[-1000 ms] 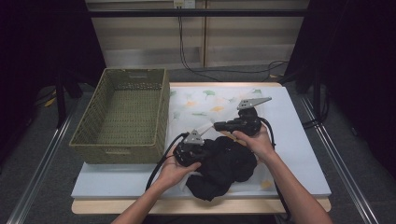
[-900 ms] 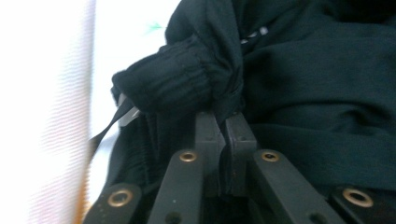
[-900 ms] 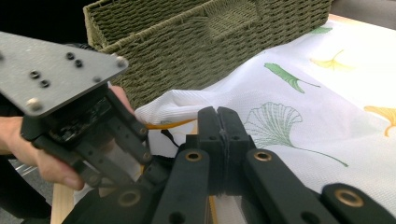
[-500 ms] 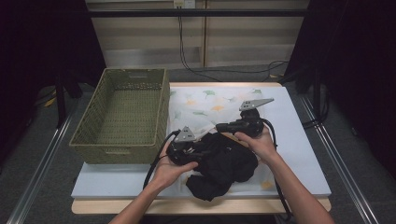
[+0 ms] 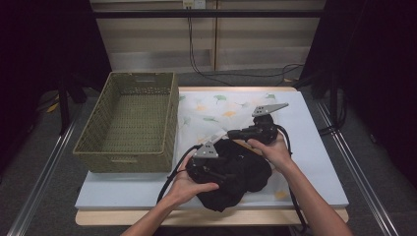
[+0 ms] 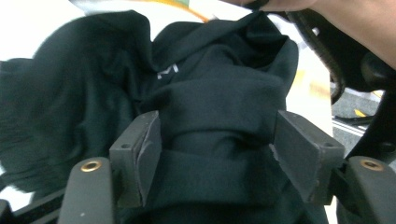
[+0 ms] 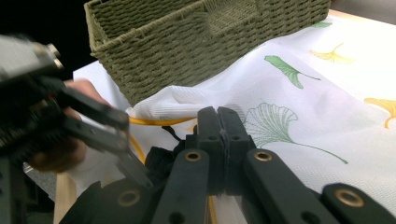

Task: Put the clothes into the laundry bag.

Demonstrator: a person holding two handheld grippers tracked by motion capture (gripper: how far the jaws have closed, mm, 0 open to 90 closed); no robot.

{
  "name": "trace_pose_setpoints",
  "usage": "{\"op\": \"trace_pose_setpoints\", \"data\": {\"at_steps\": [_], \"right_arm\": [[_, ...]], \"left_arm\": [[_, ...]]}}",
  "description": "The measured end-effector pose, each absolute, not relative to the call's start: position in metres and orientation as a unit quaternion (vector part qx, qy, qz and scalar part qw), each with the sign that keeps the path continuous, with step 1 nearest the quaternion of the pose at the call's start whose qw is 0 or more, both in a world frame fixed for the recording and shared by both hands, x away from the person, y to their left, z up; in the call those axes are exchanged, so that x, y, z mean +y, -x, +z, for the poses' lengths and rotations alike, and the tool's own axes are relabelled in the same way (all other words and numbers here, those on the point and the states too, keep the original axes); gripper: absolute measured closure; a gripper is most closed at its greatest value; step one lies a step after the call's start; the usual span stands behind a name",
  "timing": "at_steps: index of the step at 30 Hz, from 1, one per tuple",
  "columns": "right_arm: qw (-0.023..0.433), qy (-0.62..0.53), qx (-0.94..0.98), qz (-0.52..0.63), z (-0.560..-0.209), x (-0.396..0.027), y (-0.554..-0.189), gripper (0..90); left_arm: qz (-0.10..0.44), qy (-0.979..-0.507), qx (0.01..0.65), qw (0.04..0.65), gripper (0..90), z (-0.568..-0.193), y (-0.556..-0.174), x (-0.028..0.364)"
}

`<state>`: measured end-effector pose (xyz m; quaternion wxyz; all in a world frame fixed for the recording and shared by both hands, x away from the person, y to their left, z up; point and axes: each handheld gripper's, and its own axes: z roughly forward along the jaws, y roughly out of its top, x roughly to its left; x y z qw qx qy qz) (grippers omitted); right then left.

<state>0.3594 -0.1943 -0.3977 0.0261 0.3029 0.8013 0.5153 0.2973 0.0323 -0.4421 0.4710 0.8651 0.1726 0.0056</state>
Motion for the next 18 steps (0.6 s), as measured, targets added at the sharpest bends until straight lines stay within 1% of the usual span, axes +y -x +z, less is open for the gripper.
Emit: {"op": "trace_pose_setpoints", "data": {"at_steps": [1,2,4,5,6,8,9,12,18], "right_arm": [[0.025,-0.303,0.799,0.518,-0.397,-0.195,-0.36,89.6],[0.024,-0.304,0.8,0.517,-0.398,-0.195,-0.36,89.6],[0.023,-0.305,0.802,0.514,-0.4,-0.195,-0.36,89.6],[0.023,-0.305,0.803,0.511,-0.4,-0.194,-0.359,89.6],[0.024,-0.305,0.803,0.511,-0.4,-0.194,-0.359,89.6],[0.024,-0.303,0.804,0.511,-0.399,-0.194,-0.358,89.6],[0.024,-0.301,0.804,0.511,-0.398,-0.194,-0.358,89.6],[0.021,-0.3,0.805,0.512,-0.398,-0.195,-0.358,89.6],[0.018,-0.299,0.806,0.511,-0.398,-0.195,-0.358,89.6]], "left_arm": [[0.012,-0.867,0.172,0.467,31.0,-0.444,-0.297,0.029],[0.015,-0.867,0.178,0.465,33.8,-0.448,-0.297,0.026],[0.006,-0.871,0.183,0.456,43.8,-0.454,-0.3,0.023],[0.006,-0.872,0.182,0.453,53.1,-0.454,-0.3,0.022],[0.017,-0.882,0.167,0.44,59.7,-0.452,-0.302,0.024],[0.012,-0.88,0.176,0.442,68.7,-0.452,-0.303,0.024],[0.016,-0.881,0.176,0.438,71.6,-0.451,-0.304,0.025],[0.012,-0.88,0.183,0.439,74.8,-0.452,-0.309,0.028],[0.019,-0.877,0.191,0.441,75.4,-0.45,-0.315,0.031]]}}
